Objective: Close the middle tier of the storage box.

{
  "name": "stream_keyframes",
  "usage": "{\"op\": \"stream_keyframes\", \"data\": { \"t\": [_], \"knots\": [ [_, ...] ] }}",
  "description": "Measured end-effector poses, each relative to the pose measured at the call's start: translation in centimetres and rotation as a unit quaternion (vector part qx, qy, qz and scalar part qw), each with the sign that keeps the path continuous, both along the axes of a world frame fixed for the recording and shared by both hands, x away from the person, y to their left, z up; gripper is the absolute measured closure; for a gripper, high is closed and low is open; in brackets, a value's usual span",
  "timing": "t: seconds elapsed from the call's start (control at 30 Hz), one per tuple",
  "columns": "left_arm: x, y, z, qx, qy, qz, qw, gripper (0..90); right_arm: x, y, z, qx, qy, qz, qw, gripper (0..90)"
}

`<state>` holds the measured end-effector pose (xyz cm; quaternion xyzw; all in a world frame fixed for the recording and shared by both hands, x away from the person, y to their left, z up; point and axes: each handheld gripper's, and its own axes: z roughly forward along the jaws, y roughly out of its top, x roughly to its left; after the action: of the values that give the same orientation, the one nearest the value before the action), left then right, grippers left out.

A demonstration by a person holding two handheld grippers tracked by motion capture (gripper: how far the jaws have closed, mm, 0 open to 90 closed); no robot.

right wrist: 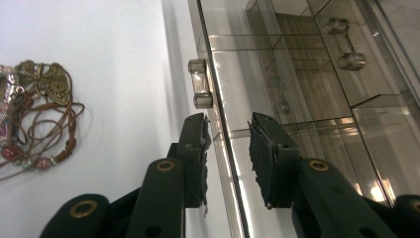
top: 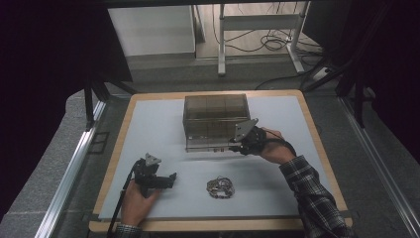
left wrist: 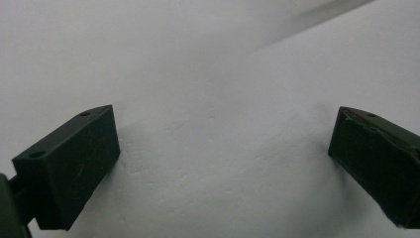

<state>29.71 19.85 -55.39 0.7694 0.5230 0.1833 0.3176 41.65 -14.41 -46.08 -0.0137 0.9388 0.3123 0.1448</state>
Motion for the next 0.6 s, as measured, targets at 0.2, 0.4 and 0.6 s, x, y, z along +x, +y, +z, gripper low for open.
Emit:
{"op": "stream_keyframes", "data": {
  "t": [0.2, 0.4, 0.6],
  "knots": [
    [0.0, 0.0, 0.0, 0.001, -0.001, -0.002, 1.0, 0.0, -0.5, -0.2, 0.2, 0.011, 0.004, -0.012, 0.9999, 64.8],
    [0.0, 0.0, 0.0, 0.001, 0.0, -0.001, 1.0, 0.0, -0.9, -0.4, 0.4, 0.025, 0.007, -0.028, 0.9993, 61.4],
    [0.0, 0.0, 0.0, 0.001, 0.0, -0.002, 1.0, 0.0, -1.5, -0.6, 0.4, 0.029, 0.005, -0.035, 0.9989, 60.7]
  ]
}}
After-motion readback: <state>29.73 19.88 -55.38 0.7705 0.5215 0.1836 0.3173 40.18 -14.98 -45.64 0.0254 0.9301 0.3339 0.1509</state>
